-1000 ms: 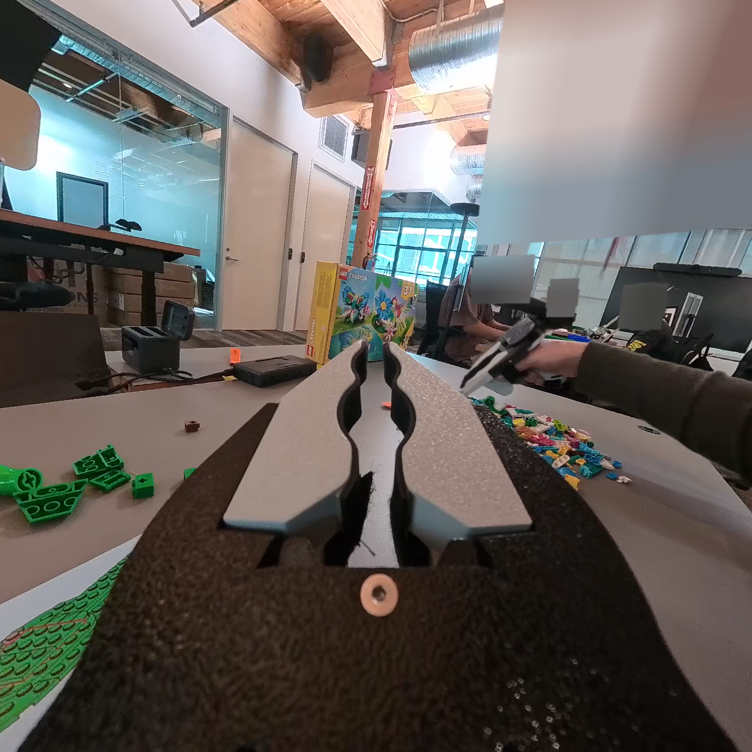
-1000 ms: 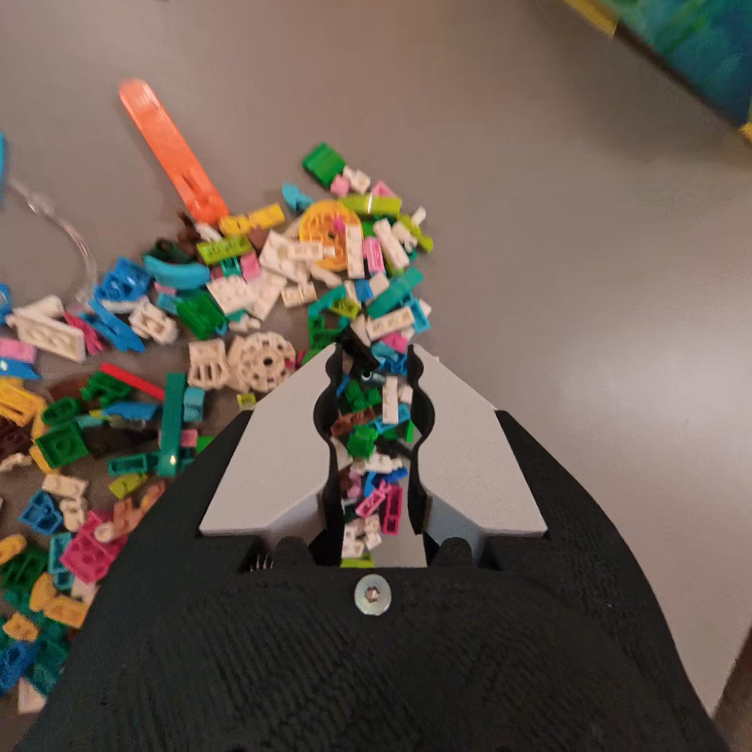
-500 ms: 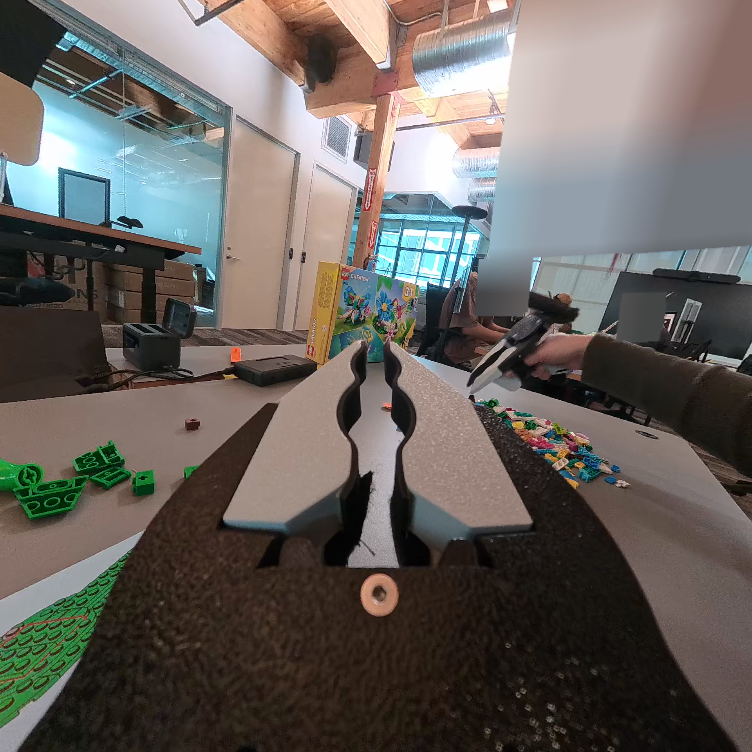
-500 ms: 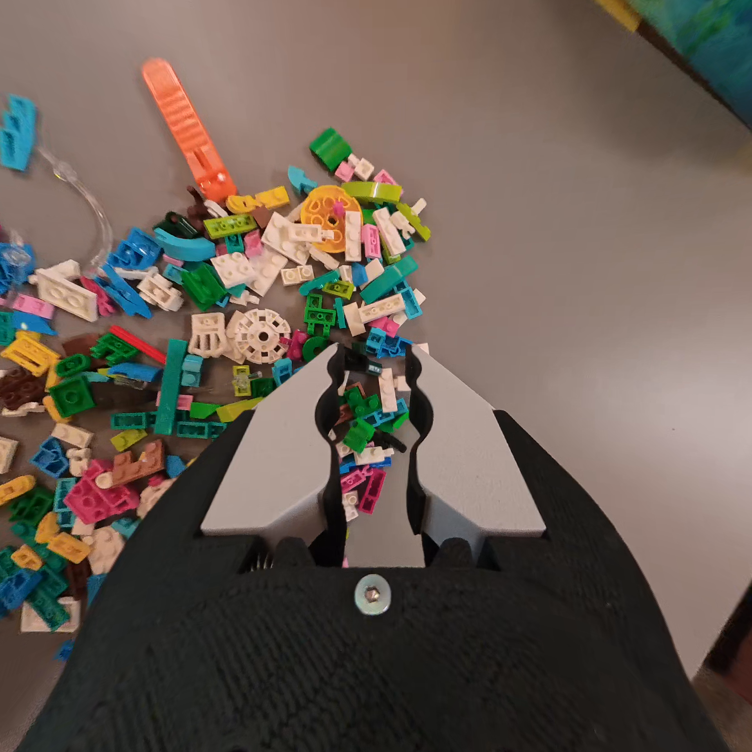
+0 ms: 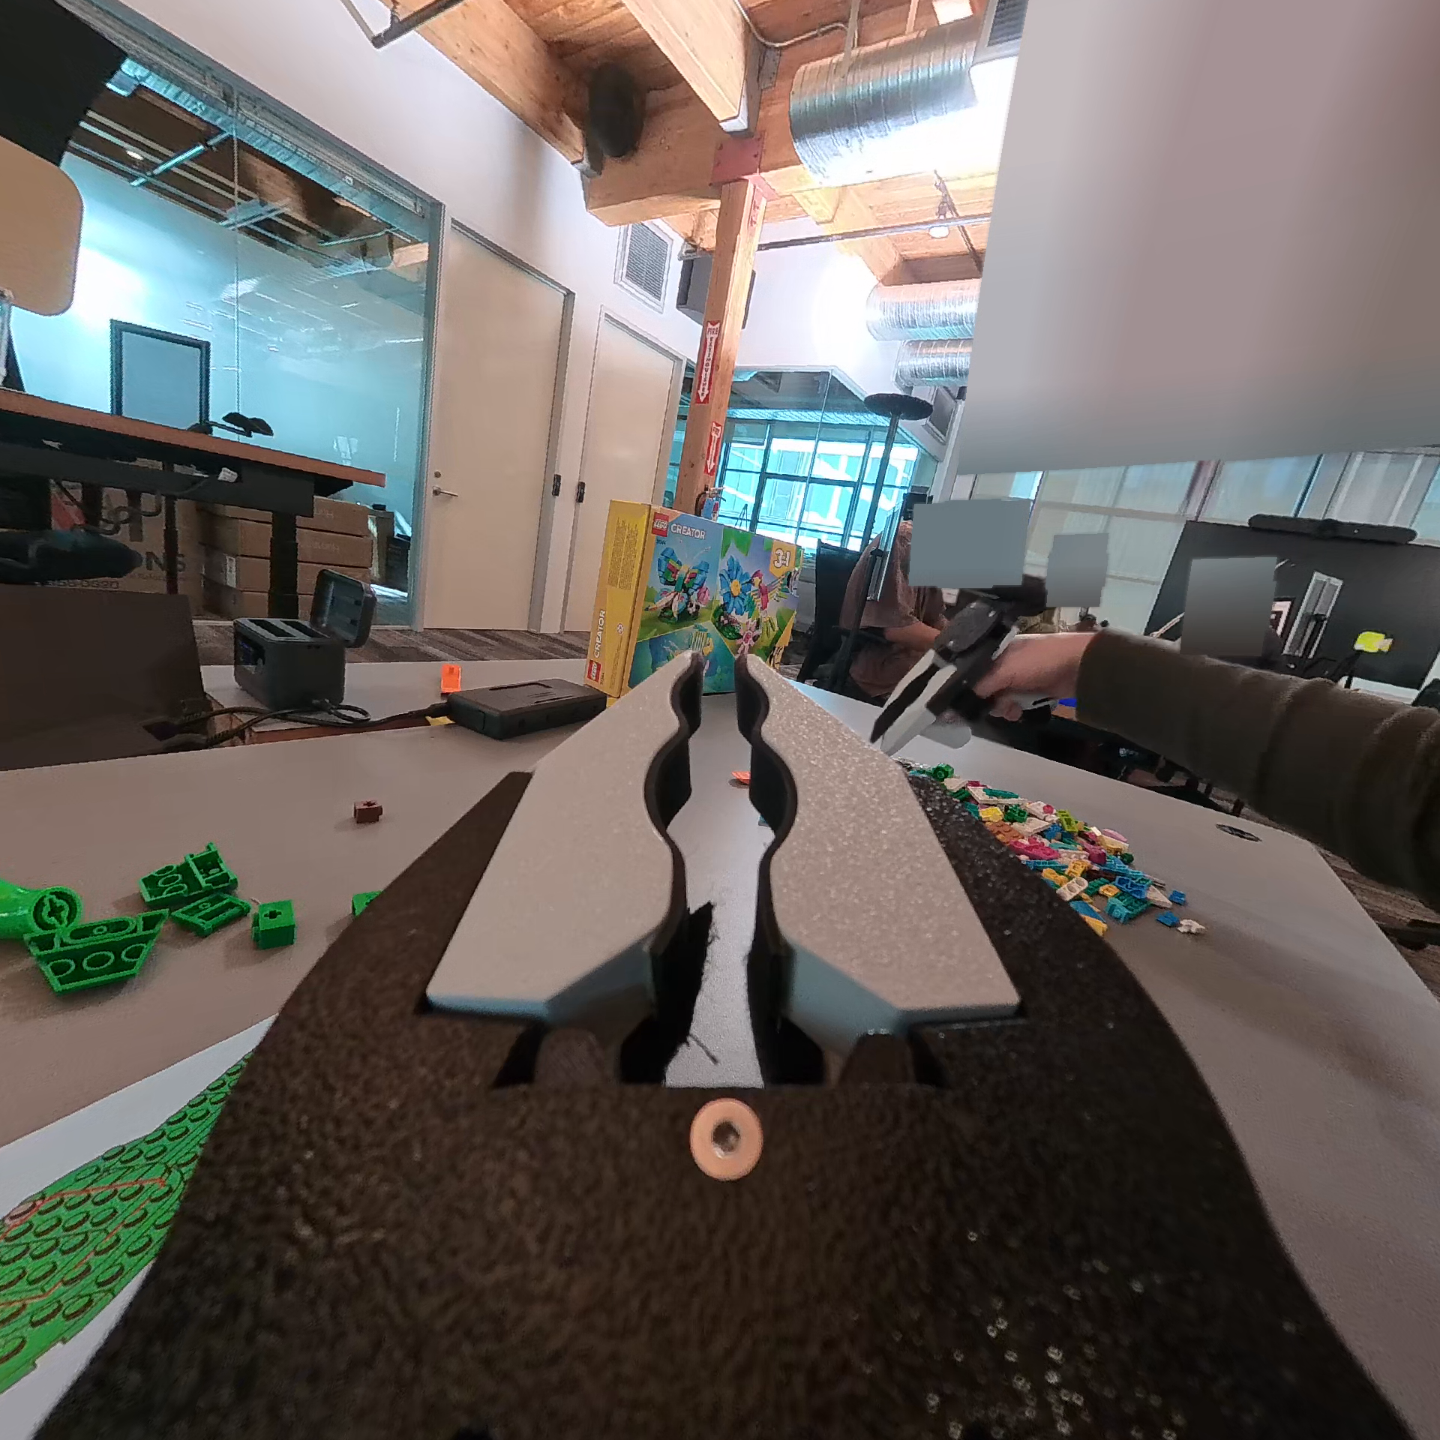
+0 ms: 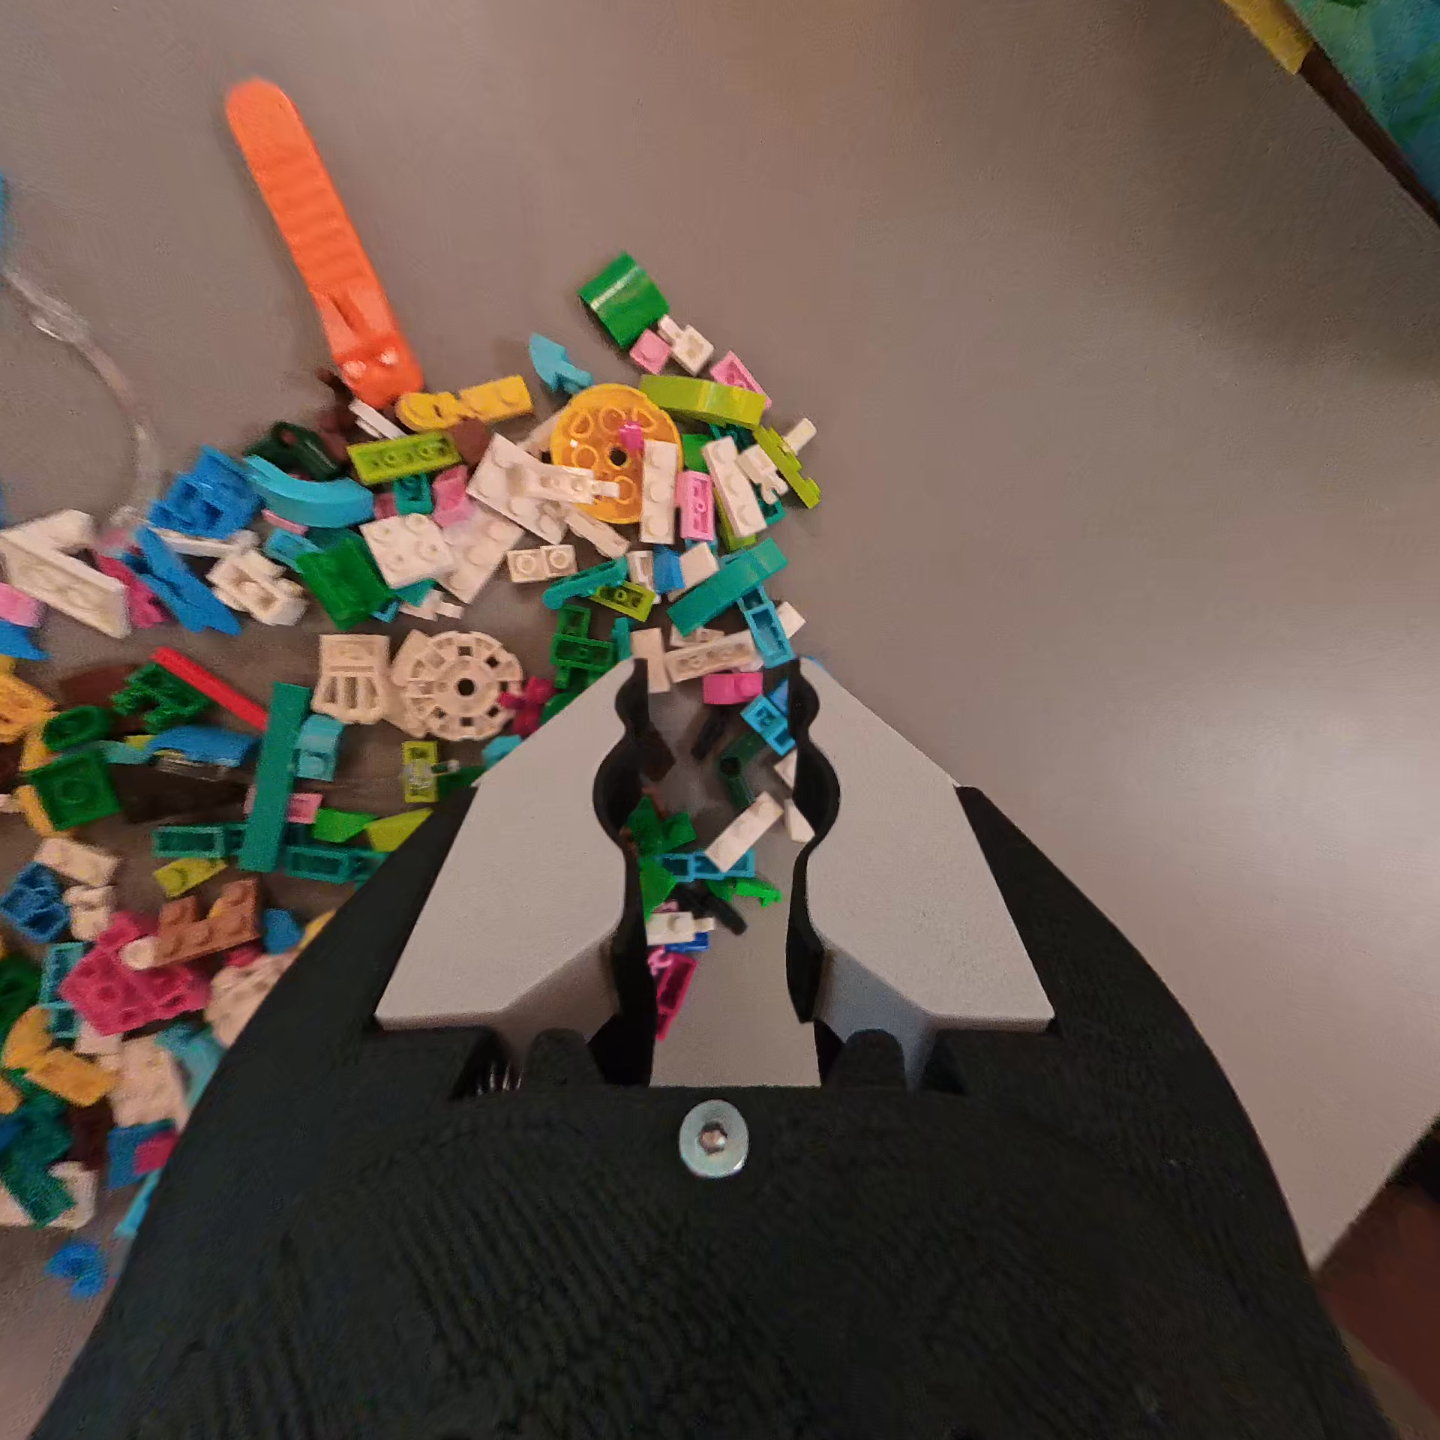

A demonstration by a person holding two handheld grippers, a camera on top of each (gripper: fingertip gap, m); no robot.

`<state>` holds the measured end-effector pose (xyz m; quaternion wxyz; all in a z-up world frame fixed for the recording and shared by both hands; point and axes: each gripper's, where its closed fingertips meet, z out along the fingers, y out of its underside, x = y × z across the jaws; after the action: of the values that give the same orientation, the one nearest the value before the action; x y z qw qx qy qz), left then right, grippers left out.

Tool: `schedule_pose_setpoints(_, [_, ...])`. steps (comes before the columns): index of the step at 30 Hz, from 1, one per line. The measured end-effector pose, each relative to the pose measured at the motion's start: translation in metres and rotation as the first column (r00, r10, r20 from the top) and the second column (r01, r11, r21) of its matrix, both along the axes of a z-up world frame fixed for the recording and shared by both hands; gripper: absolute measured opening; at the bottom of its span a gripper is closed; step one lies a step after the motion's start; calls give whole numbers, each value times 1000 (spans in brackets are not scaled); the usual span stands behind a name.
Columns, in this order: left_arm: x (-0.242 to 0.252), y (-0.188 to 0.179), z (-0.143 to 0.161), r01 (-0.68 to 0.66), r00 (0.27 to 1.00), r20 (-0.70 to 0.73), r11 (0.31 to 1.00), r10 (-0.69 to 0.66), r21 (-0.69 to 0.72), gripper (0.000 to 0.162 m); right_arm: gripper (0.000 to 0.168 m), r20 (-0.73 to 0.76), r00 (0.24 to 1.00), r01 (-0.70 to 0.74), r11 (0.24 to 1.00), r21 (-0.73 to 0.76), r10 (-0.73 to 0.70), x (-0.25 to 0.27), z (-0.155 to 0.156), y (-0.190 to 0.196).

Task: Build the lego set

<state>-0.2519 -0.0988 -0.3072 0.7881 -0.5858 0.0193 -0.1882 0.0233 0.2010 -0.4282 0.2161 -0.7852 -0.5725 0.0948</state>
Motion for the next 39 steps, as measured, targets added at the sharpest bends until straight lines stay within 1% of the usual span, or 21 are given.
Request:
schedule_pose_setpoints(2, [0, 0, 0, 1, 1000, 2, 1000, -1, -1, 5, 31, 28, 1000, 6, 1000, 26, -6, 0, -5, 6])
schedule_pose_setpoints(5, [0, 0, 0, 2, 1000, 3, 1000, -2, -1, 6, 25, 1, 998, 65, 996, 59, -65, -1, -1, 21])
schedule_pose_setpoints(8, [0, 0, 0, 2, 1000, 3, 1000, -2, -1, 5, 26, -22, 991, 137, 983, 118, -135, 2, 6, 39])
schedule_pose_setpoints(10, [0, 0, 0, 2, 1000, 6, 1000, -2, -3, 6, 27, -88, 991, 106, 993, 56, -101, -8, 13, 30])
schedule_pose_setpoints(11, [0, 0, 0, 2, 1000, 7, 1000, -2, -4, 6, 27, -90, 993, 76, 997, 21, -74, -12, 12, 23])
schedule_pose_setpoints(15, [-1, 0, 0, 3, 1000, 10, 1000, -3, -4, 6, 28, 27, 1000, -15, 1000, -18, 15, -13, -6, 10])
schedule_pose_setpoints(18, [-1, 0, 0, 3, 1000, 12, 1000, -3, -5, 6, 25, 21, 1000, 1, 1000, 11, -1, -20, -6, 17])
schedule_pose_setpoints(21, [-1, 0, 0, 4, 1000, 12, 1000, -4, -5, 6, 12, 52, 998, 31, 997, 68, -35, -20, -7, 30])
schedule_pose_setpoints(23, [-1, 1, 0, 5, 1000, 13, 1000, -5, -6, 6, 11, 68, 997, 31, 993, 117, -39, -19, -2, 37])
schedule_pose_setpoints(24, [-1, 1, 0, 5, 1000, 14, 1000, -5, -6, 6, 14, 38, 999, 31, 993, 114, -36, -22, 3, 35])
schedule_pose_setpoints(26, [-2, 0, 0, 1, 1000, 16, 1000, -1, -4, 6, 18, -46, 999, -8, 999, 46, 10, -35, 12, 20])
schedule_pose_setpoints(27, [-2, 0, 0, -3, 1000, 19, 1000, 3, -2, 6, 19, -58, 997, -42, 999, -2, 42, -39, 12, 10])
schedule_pose_setpoints(28, [-3, 0, 0, -5, 1000, 21, 1000, 5, -1, 6, 20, -47, 996, -71, 997, -34, 70, -40, 10, 2])
schedule_pose_setpoints(31, [-3, 0, 0, -7, 1000, 25, 1000, 7, -1, 6, 21, 4, 993, -121, 991, -64, 122, -44, 0, -9])
schedule_pose_setpoints(37, [-3, 0, 0, -5, 1000, 26, 1000, 5, -1, 6, 20, -46, 989, -141, 990, -15, 140, -71, -1, -5])
schedule_pose_setpoints(39, [-3, 0, 0, -5, 1000, 26, 1000, 5, -2, 6, 21, -76, 987, -141, 990, 33, 143, -78, 6, 0])
